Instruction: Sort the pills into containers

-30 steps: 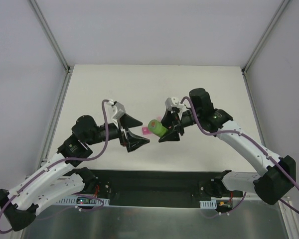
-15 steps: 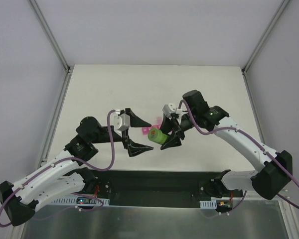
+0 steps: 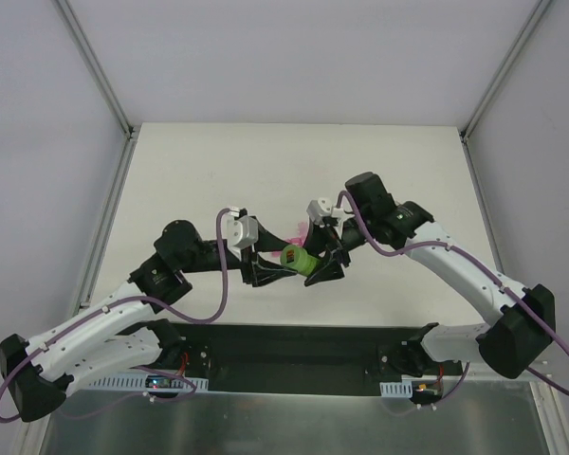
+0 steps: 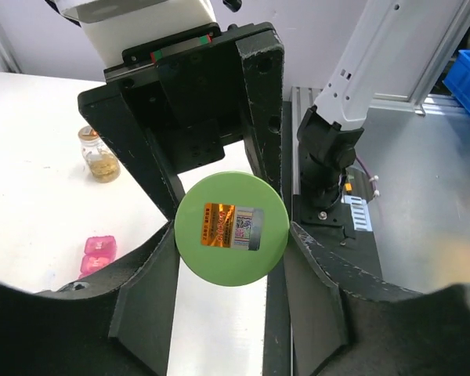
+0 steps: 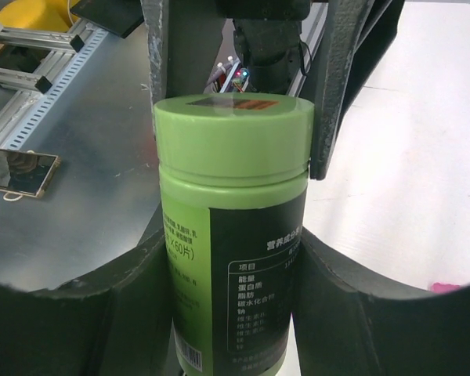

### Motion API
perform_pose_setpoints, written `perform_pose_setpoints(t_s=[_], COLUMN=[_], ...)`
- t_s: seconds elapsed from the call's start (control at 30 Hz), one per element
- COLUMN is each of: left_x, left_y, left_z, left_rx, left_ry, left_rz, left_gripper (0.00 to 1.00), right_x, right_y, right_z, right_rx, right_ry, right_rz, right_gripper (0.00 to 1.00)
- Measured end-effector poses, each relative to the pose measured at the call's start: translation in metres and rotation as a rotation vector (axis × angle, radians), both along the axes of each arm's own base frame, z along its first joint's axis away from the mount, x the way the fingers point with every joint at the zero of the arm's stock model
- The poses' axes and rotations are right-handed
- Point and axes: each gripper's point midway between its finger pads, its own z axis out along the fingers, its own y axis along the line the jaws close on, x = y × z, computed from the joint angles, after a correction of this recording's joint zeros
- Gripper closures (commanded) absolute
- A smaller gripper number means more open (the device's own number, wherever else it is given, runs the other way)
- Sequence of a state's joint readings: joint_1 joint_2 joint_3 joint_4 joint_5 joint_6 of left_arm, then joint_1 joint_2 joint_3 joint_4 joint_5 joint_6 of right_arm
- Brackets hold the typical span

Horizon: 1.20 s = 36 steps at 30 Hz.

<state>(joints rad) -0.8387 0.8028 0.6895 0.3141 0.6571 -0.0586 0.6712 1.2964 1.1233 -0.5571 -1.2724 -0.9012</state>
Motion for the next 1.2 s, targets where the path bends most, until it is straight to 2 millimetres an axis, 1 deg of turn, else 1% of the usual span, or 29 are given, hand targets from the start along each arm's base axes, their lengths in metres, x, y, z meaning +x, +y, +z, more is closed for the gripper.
perform_pose_setpoints(t_s=[0.03, 0.13, 0.3, 0.43, 0.5, 0.63, 0.7, 0.9, 1.0, 1.03, 1.13, 1.17, 1.2], left_x=[0.001, 0.004, 0.011, 0.023, 0.030, 0.050, 0.061, 0.081, 0.088, 0.090, 0.092, 0.092, 0.092], left_y=[0.000, 0.001, 0.002, 0.001, 0.000, 0.002, 0.004, 0.008, 0.008, 0.007, 0.007, 0.007, 0.007], left_z=[0.001, 0.000, -0.001, -0.001, -0.004, -0.013, -0.016, -0.020, -0.019, -0.020, -0.021, -0.021, -0.021], left_rx=[0.000, 0.006, 0.020, 0.019, 0.020, -0.005, -0.027, -0.097, -0.124, -0.129, -0.132, -0.130, -0.129], left_ry=[0.006, 0.034, 0.145, 0.267, 0.339, 0.531, 0.600, 0.759, 0.813, 0.827, 0.852, 0.857, 0.858], left_rz=[0.009, 0.030, 0.095, 0.169, 0.220, 0.363, 0.434, 0.600, 0.645, 0.653, 0.668, 0.671, 0.673], left_gripper=[0.90, 1.00, 1.00, 1.00, 1.00, 1.00, 1.00, 1.00, 1.00, 0.98, 0.76, 0.59, 0.52], right_x=[0.000, 0.003, 0.014, 0.026, 0.034, 0.057, 0.067, 0.085, 0.090, 0.091, 0.093, 0.093, 0.093], right_y=[0.000, 0.001, 0.005, 0.005, 0.005, 0.006, 0.007, 0.009, 0.009, 0.009, 0.008, 0.009, 0.009], right_z=[0.000, -0.001, -0.002, -0.004, -0.007, -0.016, -0.019, -0.021, -0.020, -0.020, -0.021, -0.022, -0.022], right_rx=[0.000, -0.004, -0.012, -0.032, -0.048, -0.086, -0.099, -0.117, -0.120, -0.122, -0.127, -0.127, -0.127], right_ry=[-0.002, -0.013, -0.049, -0.092, -0.112, -0.160, -0.180, -0.212, -0.218, -0.218, -0.215, -0.214, -0.213], right_rz=[-0.001, -0.011, -0.055, -0.133, -0.185, -0.310, -0.359, -0.459, -0.486, -0.494, -0.505, -0.506, -0.505], right_gripper=[0.91, 0.91, 0.91, 0.91, 0.92, 0.92, 0.92, 0.92, 0.92, 0.92, 0.91, 0.91, 0.91])
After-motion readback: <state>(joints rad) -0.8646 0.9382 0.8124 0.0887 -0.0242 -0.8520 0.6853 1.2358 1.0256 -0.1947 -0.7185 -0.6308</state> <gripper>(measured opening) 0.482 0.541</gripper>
